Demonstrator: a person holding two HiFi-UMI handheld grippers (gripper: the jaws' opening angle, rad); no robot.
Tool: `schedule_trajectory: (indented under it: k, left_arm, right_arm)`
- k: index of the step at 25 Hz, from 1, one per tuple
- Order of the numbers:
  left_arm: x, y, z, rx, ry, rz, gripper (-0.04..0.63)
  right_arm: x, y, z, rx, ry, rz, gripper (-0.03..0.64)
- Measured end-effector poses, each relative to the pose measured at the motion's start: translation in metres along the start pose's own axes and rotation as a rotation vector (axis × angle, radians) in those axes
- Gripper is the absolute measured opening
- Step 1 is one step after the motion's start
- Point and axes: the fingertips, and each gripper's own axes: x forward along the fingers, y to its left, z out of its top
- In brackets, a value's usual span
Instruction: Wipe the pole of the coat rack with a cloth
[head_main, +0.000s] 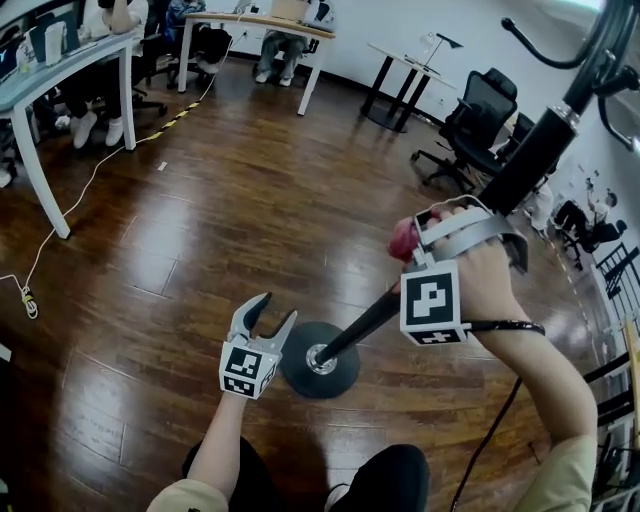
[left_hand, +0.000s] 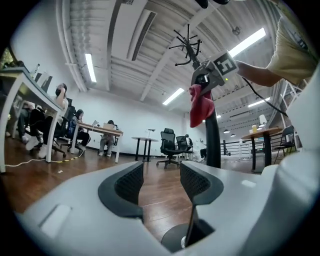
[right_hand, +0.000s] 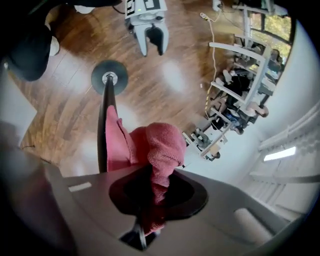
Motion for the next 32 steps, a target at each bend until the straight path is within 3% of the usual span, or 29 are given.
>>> schedule_trajectory:
  k: [3,7,17,32]
  left_arm:
    - [-0.007,0.016,-0.004,-0.005,0.016,0.051,0.222]
    - [-0.013,0.02,-0.002,0.014,0.019,0.063,0.222]
    - [-0.016,0.015,0.0,0.048,0.05,0.04,0.222]
    - [-0.035,0.027,0.008,0.058,0.086,0.097,0.222]
  right_arm:
    - [0.021,0.028,0.042,-0.097,-0.002,0.02,0.043]
    - [0.047,0.066,0.103,-0.168,-0.044,0.062,0.043]
    - [0.106,0.142,0.224,-0.01,-0.16,0.187,0.043]
    - [0.195,0.283,0.426,-0.203,-0.124,0.447,0.041]
